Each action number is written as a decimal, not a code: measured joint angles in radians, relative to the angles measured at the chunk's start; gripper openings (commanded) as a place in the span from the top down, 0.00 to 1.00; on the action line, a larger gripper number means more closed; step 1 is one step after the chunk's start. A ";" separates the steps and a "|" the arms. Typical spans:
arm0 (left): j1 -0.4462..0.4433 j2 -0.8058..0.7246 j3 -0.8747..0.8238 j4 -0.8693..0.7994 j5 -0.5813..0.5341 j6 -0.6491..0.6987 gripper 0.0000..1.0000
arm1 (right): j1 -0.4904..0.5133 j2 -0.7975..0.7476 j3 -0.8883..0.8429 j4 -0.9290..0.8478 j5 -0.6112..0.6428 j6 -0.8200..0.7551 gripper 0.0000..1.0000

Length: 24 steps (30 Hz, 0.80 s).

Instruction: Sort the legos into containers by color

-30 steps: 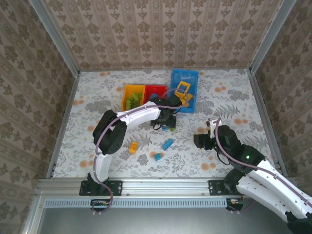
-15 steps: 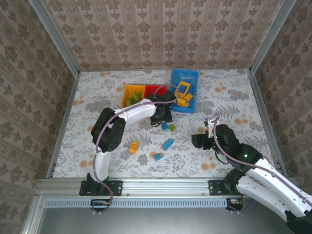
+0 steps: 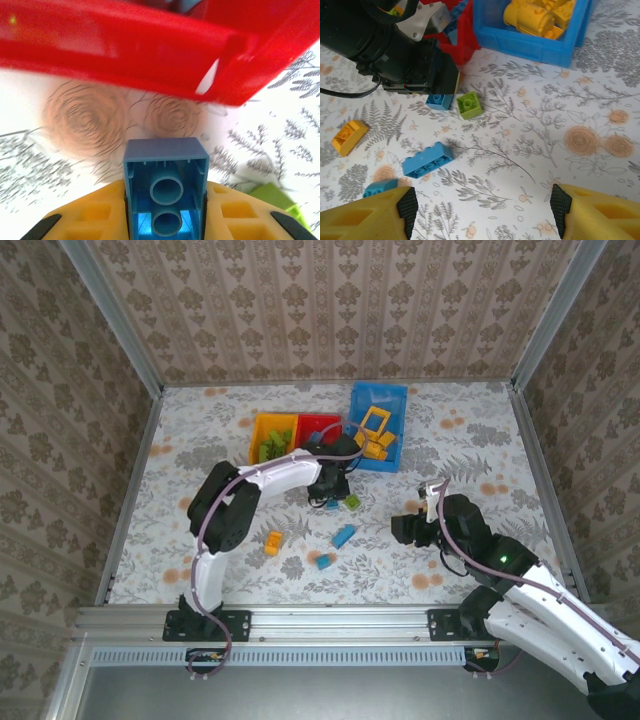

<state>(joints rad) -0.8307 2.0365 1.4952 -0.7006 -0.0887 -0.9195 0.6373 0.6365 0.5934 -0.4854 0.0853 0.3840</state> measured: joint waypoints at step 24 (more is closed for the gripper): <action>0.218 0.143 0.484 -0.088 -0.046 0.354 0.74 | 0.001 0.375 0.043 0.514 -0.119 -0.067 0.27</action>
<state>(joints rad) -0.6128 2.1792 1.9793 -0.7883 -0.1345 -0.5655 0.6384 1.0115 0.6369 0.0288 -0.0341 0.3172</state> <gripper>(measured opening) 0.310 0.727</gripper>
